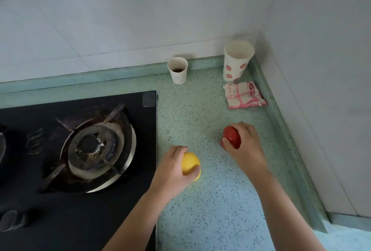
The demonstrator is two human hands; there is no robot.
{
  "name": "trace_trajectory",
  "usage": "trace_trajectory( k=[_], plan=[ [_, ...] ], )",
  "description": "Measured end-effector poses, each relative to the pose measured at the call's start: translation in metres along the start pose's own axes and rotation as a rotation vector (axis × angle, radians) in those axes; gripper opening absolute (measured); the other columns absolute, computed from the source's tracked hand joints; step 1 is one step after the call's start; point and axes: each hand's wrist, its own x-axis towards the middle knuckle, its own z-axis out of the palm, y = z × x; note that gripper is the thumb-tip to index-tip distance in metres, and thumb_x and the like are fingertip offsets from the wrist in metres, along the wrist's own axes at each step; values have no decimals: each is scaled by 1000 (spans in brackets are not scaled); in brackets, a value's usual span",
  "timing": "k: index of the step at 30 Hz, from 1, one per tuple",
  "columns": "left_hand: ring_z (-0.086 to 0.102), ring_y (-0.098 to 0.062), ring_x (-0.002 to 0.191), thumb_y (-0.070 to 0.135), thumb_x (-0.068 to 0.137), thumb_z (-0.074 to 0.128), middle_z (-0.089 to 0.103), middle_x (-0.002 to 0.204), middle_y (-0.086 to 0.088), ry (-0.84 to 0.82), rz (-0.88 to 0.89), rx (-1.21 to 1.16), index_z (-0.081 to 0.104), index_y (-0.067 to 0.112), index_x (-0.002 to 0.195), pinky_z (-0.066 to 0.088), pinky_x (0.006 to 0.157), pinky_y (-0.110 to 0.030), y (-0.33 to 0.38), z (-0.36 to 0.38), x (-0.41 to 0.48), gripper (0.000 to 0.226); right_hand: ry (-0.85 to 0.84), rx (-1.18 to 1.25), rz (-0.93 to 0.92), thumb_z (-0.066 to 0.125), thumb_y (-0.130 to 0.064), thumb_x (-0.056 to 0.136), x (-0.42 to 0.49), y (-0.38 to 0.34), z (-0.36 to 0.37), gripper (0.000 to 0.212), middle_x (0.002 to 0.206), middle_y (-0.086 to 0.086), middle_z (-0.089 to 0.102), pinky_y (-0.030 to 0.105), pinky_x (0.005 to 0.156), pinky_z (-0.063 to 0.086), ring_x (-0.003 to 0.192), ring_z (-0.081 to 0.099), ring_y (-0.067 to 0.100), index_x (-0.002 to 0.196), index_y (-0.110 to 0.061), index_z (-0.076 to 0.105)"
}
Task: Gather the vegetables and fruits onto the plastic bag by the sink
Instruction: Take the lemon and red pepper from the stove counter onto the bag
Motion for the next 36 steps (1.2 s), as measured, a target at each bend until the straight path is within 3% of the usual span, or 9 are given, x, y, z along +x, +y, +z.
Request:
trace_trajectory(
  k=[5, 11, 15, 20, 28, 32, 36],
  plan=[
    [46, -8, 102, 44, 75, 67, 39, 123, 8, 4, -33, -41, 45, 20, 121, 37, 78, -17, -1, 0, -3, 56, 12, 116, 80, 69, -32, 77, -12, 1, -1, 56, 129, 5, 34, 29, 87, 44, 105, 47, 21, 125, -24, 42],
    [45, -11, 101, 44, 73, 69, 40, 120, 4, -18, -104, -77, 45, 20, 121, 36, 79, -19, 1, 1, -6, 58, 32, 125, 36, 72, -25, 74, -26, 2, 0, 57, 129, 8, 37, 26, 84, 44, 104, 48, 22, 125, -21, 45],
    [44, -11, 98, 42, 74, 69, 41, 119, 2, -19, -112, -76, 46, 18, 122, 35, 78, -20, 5, -1, -9, 59, 98, 194, 11, 74, -22, 71, -43, -1, -4, 53, 118, 1, 43, 9, 72, 39, 95, 52, 17, 119, -24, 50],
    [45, -11, 96, 42, 73, 70, 41, 117, 3, 51, -95, -120, 46, 18, 121, 34, 77, -20, 15, -6, -17, 59, 134, 200, -29, 75, -21, 70, -65, -6, -19, 55, 120, 1, 43, 1, 66, 38, 87, 50, 9, 119, -24, 50],
    [45, -11, 95, 35, 73, 72, 39, 112, 6, 133, 78, -174, 48, 18, 119, 33, 76, -18, 41, -28, -43, 54, 218, 214, -78, 75, -18, 70, -109, -29, -44, 53, 115, -5, 43, 7, 73, 37, 91, 48, 6, 116, -26, 51],
    [47, -12, 93, 31, 71, 75, 45, 110, 0, 171, 187, -224, 52, 14, 116, 29, 69, 2, 54, -45, -53, 54, 291, 176, -104, 76, -18, 68, -141, -45, -59, 53, 114, -3, 46, 6, 78, 35, 96, 49, 10, 116, -24, 53],
    [45, -11, 92, 29, 69, 76, 45, 110, 0, 154, 309, -268, 53, 15, 116, 27, 71, 6, 69, -58, -68, 54, 397, 150, -92, 75, -19, 69, -177, -58, -78, 52, 116, -3, 47, 5, 77, 37, 97, 48, 8, 116, -27, 53]
  ],
)
